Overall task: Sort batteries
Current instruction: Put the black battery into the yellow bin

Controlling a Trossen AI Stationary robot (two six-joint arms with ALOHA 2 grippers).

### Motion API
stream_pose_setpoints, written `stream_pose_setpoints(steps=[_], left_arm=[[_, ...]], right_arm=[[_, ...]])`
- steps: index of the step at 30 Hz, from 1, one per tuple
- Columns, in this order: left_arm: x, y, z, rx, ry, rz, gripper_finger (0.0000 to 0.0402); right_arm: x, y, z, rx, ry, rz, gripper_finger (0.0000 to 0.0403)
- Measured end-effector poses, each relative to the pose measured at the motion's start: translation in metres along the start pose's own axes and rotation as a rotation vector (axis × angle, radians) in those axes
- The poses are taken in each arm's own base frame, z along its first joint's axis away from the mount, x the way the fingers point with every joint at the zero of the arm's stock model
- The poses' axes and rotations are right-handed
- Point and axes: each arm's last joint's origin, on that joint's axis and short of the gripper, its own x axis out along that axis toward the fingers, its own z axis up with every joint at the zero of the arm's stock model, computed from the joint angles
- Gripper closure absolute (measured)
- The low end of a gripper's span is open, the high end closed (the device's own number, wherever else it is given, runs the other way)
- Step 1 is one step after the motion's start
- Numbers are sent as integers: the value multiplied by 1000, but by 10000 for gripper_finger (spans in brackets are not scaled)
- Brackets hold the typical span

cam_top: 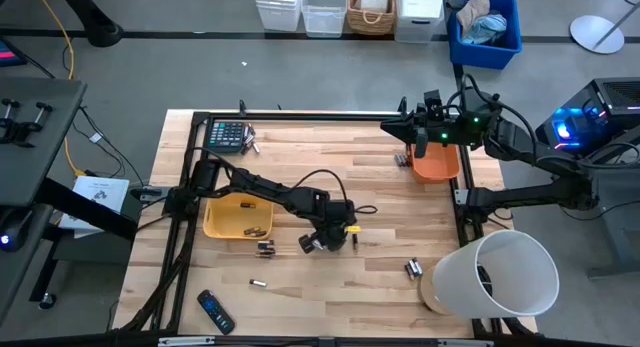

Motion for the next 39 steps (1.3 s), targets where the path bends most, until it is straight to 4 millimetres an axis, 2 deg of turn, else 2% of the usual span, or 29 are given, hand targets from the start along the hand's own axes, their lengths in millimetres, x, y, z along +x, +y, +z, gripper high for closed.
stream_pose_setpoints(steps=[4, 6, 9, 12, 15, 17, 19, 21, 25, 28, 30, 32, 35, 39], left_arm=[[-19, 4, -8, -217, 18, -8, 371], [-39, 8, -13, -292, 18, 6, 371], [-90, 17, -19, -383, -16, 71, 371], [-145, 16, -27, -500, -47, 132, 371], [-198, 1, -36, -617, -115, 219, 371], [-232, -18, -40, -678, -191, 291, 371], [-254, -42, -45, -748, -269, 349, 371], [-266, -69, -51, -821, -354, 412, 371], [-270, -126, -63, -1009, -476, 536, 371], [-250, -164, -79, -1167, -421, 557, 371], [-234, -183, -87, -1253, -389, 525, 371], [-220, -196, -93, -1308, -348, 477, 371], [-198, -212, -104, -1362, -196, 412, 371], [-186, -221, -109, -1396, -101, 378, 365]], right_arm=[[0, 0, 0, -13, 1, 2, 352], [0, 0, 0, -24, 1, 3, 352], [0, 0, 0, -32, 1, 3, 352], [0, 0, 0, -32, 2, 3, 352], [0, 0, 0, -31, 2, 3, 352], [0, 1, 0, -31, 4, 6, 352], [1, 2, -1, -32, 9, 14, 352], [3, 4, -3, -33, 20, 21, 352], [11, 4, -7, -53, 47, 27, 352], [20, 3, -11, -79, 67, 27, 352], [29, 1, -15, -77, 91, 20, 352], [37, -1, -18, -74, 116, 13, 352], [48, -4, -24, -73, 152, 10, 352], [57, -6, -28, -95, 163, 11, 352]])
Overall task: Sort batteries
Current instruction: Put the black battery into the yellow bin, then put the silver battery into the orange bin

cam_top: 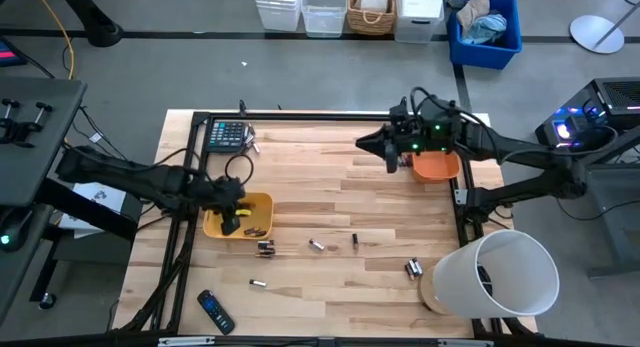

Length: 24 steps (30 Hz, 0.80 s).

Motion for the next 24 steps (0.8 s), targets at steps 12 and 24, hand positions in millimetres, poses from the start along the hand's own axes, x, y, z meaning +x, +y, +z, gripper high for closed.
stream_pose_setpoints(steps=[12, 24], left_arm=[[2, 0, 0, 0, -42, 72, 150], [2, 1, 1, -8, -63, 100, 131]], right_arm=[[59, 21, -77, 3, 526, 111, 257], [118, 41, -156, -48, 813, 29, 238]])
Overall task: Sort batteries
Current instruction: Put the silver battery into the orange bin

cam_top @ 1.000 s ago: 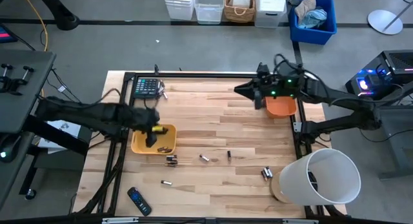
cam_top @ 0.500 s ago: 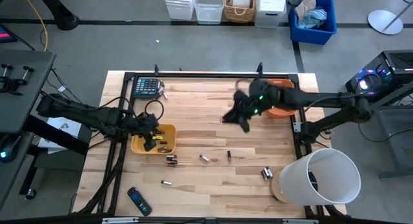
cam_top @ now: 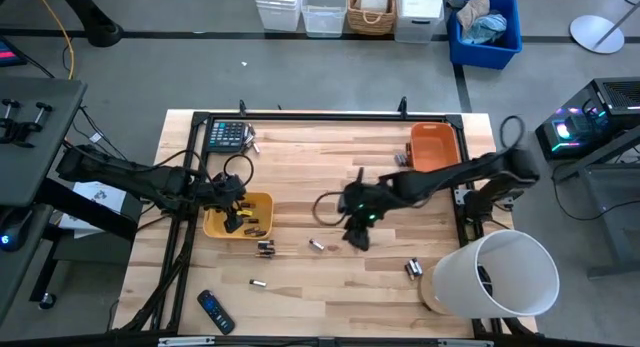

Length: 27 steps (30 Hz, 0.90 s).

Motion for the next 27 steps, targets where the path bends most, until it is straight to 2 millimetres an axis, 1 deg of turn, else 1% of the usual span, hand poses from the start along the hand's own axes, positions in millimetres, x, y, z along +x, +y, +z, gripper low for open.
stream_pose_setpoints(steps=[4, 7, 10, 12, 15, 20, 24, 27], left_arm=[[0, 0, 0, 0, 0, 0, 131], [0, 0, 0, 7, 0, 0, 131], [0, 0, 0, 41, 0, 0, 131], [0, 0, 0, 62, 0, 0, 131], [0, 0, 0, 82, -1, 0, 131], [0, 0, 0, 87, -9, 12, 131], [0, 0, 1, 87, -10, 12, 131], [0, 0, 0, 82, -10, 12, 131]], right_arm=[[32, -2, 20, -93, 35, -107, 238], [58, 6, 34, -186, 77, -156, 238], [82, 19, 37, -301, 144, -223, 238], [98, 24, 36, -331, 196, -266, 238], [117, 25, 35, -307, 233, -302, 238], [143, 20, 34, -181, 237, -322, 238], [151, 19, 35, -108, 206, -310, 238], [156, 16, 33, -66, 206, -343, 243]])
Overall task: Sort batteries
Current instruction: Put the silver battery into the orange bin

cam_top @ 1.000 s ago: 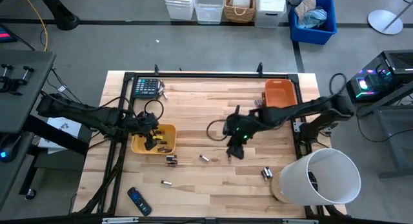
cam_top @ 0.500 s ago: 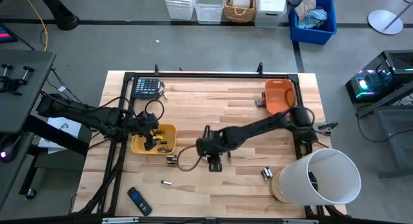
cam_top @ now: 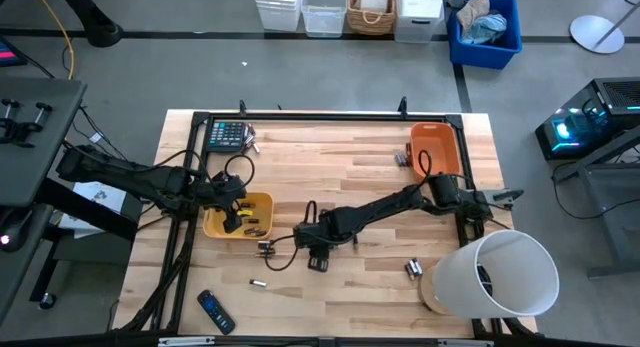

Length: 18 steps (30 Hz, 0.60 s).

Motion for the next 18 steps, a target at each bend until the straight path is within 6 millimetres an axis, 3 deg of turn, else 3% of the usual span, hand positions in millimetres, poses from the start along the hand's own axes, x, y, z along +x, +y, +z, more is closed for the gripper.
stream_pose_setpoints(steps=[2, 5, 8, 10, 13, 18], left_arm=[[0, 0, 0, -2, -4, -2, 131], [0, -1, 2, -6, -17, -10, 131], [0, -1, 2, -7, -20, -12, 131], [0, -1, 2, -7, -19, -11, 131], [0, -1, 2, -7, -22, -2, 131], [0, 0, 2, -10, -35, 22, 131]], right_arm=[[4, -1, -2, 11, 19, -19, 268], [5, -7, -1, 23, 37, -32, 356], [-12, -21, 3, 37, 40, -37, 370], [-34, -41, 4, 71, 66, -100, 370], [-89, -78, 13, 109, -15, -185, 370], [-148, -151, -17, 281, -23, -310, 370]])
